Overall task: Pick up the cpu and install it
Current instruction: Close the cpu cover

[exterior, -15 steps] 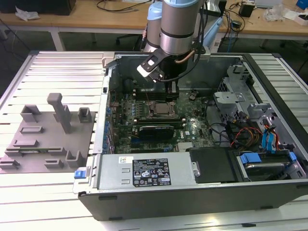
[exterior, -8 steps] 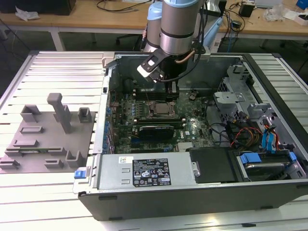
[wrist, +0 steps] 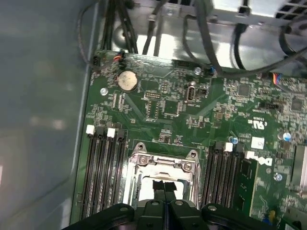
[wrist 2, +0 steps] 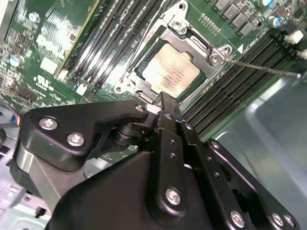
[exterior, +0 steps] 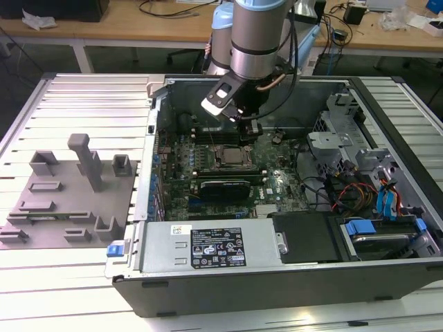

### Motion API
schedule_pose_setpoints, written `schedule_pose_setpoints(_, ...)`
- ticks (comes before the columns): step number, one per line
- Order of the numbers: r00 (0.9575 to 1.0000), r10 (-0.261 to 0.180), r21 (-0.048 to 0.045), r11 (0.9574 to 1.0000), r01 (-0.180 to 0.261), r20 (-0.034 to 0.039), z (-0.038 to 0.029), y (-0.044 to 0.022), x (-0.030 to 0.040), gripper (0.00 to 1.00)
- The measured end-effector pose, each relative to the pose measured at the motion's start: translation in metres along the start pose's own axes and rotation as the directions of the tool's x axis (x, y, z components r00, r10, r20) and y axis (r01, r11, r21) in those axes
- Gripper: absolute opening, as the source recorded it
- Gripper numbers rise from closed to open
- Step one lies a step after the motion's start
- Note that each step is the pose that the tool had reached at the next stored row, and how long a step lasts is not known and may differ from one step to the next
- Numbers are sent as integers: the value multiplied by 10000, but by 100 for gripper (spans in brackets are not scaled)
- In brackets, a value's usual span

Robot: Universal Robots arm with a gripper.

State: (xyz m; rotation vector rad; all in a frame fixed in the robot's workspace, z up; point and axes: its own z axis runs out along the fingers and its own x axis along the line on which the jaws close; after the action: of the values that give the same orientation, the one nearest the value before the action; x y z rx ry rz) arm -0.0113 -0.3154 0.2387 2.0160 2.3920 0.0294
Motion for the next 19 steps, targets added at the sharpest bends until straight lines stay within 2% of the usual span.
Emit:
schedule_pose_setpoints(2,9986,-525,1,9986,525,-12,0,0,0,11)
schedule_pose_setpoints(5,9937,-1118,1,9937,1118,-25,0,0,0,11)
schedule_pose_setpoints(10,9811,-1937,0,9811,1937,-45,0,0,0,11)
schedule_pose_setpoints(17,9545,-2981,-4,9545,2981,-69,0,0,0,11)
schedule_pose_setpoints(18,9477,-3190,-5,9477,3190,-75,0,0,0,11)
schedule_pose_setpoints(19,9432,-3323,-6,9432,3323,-78,0,0,0,11)
